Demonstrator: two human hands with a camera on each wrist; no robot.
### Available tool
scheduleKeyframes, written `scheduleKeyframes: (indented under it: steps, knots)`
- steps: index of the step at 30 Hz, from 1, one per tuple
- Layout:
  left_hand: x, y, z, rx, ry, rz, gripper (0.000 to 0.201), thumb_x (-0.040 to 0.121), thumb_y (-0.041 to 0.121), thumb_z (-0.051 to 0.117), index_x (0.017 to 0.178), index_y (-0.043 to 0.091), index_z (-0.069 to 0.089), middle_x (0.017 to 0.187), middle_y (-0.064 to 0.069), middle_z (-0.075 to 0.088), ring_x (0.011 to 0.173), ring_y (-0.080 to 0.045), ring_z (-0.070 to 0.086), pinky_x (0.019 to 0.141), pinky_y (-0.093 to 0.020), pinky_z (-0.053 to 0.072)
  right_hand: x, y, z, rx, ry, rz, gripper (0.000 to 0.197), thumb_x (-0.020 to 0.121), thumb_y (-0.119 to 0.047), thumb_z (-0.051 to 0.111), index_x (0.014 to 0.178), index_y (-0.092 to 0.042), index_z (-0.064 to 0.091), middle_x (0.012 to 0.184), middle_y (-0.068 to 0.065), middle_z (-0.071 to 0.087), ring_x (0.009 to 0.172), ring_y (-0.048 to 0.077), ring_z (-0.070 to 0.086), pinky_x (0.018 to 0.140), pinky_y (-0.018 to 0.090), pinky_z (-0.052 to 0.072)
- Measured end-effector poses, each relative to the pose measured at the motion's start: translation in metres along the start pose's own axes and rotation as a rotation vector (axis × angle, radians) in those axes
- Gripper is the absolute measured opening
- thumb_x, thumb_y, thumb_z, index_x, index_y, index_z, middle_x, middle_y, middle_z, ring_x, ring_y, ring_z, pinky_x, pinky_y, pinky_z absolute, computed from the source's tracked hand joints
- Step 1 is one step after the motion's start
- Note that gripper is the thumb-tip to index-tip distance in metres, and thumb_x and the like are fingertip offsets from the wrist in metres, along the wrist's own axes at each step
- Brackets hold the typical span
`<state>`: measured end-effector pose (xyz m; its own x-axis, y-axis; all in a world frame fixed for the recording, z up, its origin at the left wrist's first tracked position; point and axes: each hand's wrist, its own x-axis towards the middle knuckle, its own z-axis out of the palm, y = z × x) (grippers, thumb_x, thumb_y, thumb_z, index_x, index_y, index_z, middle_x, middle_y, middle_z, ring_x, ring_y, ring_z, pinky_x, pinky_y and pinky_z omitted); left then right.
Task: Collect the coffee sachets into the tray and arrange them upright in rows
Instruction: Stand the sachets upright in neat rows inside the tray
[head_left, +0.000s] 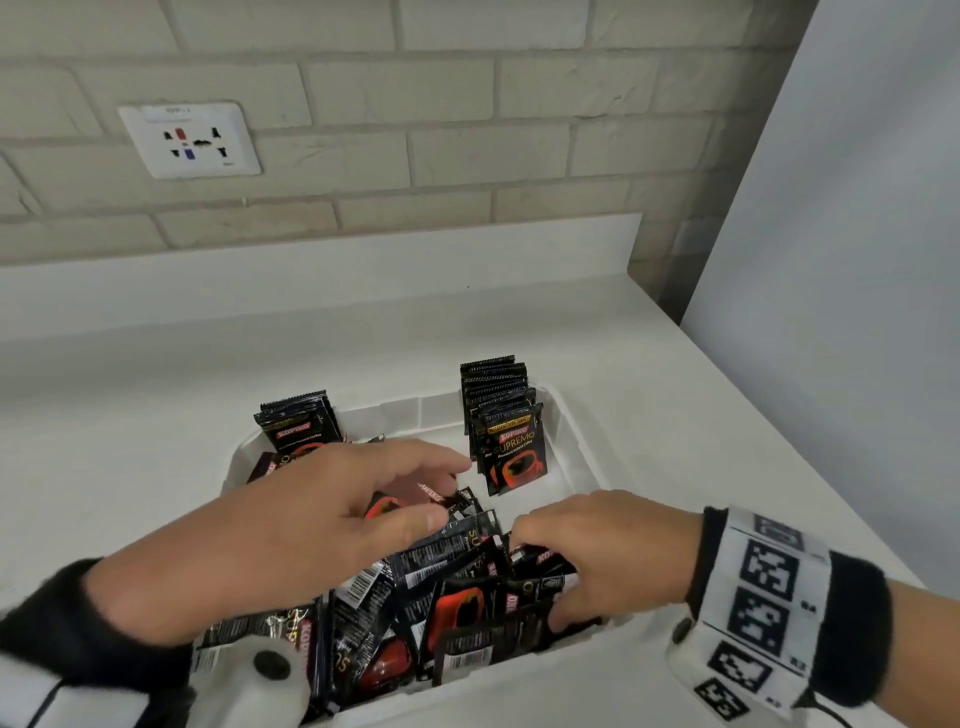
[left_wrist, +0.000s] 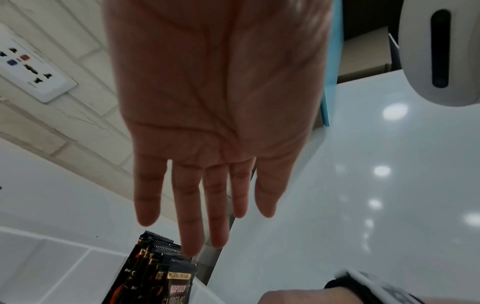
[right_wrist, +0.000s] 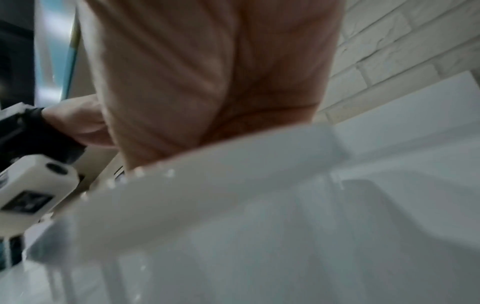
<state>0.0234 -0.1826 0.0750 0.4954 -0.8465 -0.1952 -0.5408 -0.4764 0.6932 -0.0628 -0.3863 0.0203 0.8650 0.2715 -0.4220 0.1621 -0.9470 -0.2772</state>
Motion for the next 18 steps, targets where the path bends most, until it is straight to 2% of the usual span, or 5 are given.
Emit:
scheduleKeyframes:
  steps: [5, 9, 11, 13, 18]
  knots:
    - [-0.013, -0.007, 0.015, -0.04, 0.015, -0.013, 0.053, 0.062, 0.074, 0.04, 0.111, 0.075, 0.021, 0.11, 0.051, 0.047, 0.107, 0.023, 0.047, 0.086, -0.011, 0.043, -0.004, 0.0, 0.0, 0.132, 0.075, 0.071, 0.039, 0.077, -0.043, 0.069, 0.109, -0.034, 0.05, 0.066, -0.011, 0.05, 0.055, 0.003, 0.04, 0.053, 0.022, 0.03]
    - [-0.017, -0.018, 0.03, -0.246, 0.124, -0.033, 0.046, 0.071, 0.059, 0.055, 0.11, 0.072, 0.036, 0.113, 0.042, 0.053, 0.111, 0.016, 0.05, 0.097, -0.014, 0.041, -0.014, 0.001, -0.006, 0.302, 0.223, 0.084, 0.027, 0.073, -0.039, 0.073, 0.082, -0.039, 0.047, 0.071, -0.015, 0.052, 0.063, 0.004, 0.047, 0.059, 0.023, 0.037]
    - [-0.017, -0.024, 0.038, -0.304, 0.168, -0.031, 0.058, 0.063, 0.068, 0.067, 0.115, 0.069, 0.041, 0.119, 0.033, 0.054, 0.117, 0.008, 0.049, 0.103, -0.027, 0.041, -0.017, 0.0, -0.008, 0.402, 0.281, 0.085, 0.03, 0.07, -0.035, 0.075, 0.075, -0.042, 0.046, 0.074, -0.015, 0.056, 0.068, 0.005, 0.053, 0.066, 0.027, 0.044]
    - [-0.014, -0.028, 0.045, -0.288, 0.217, -0.015, 0.076, 0.048, 0.078, 0.068, 0.117, 0.07, 0.036, 0.121, 0.034, 0.051, 0.117, 0.011, 0.045, 0.103, -0.026, 0.039, -0.018, -0.003, -0.009, 0.491, 0.305, 0.062, 0.032, 0.07, -0.03, 0.077, 0.075, -0.043, 0.048, 0.076, -0.015, 0.059, 0.071, 0.004, 0.056, 0.069, 0.026, 0.047]
    - [-0.005, -0.03, 0.053, -0.106, 0.301, -0.067, 0.067, 0.071, 0.042, 0.07, 0.119, 0.059, 0.027, 0.114, 0.033, 0.038, 0.103, 0.02, 0.04, 0.083, -0.006, 0.038, -0.012, -0.009, -0.007, 0.636, 0.322, 0.036, 0.029, 0.071, -0.021, 0.077, 0.087, -0.033, 0.056, 0.088, -0.01, 0.067, 0.079, 0.003, 0.063, 0.073, 0.021, 0.052]
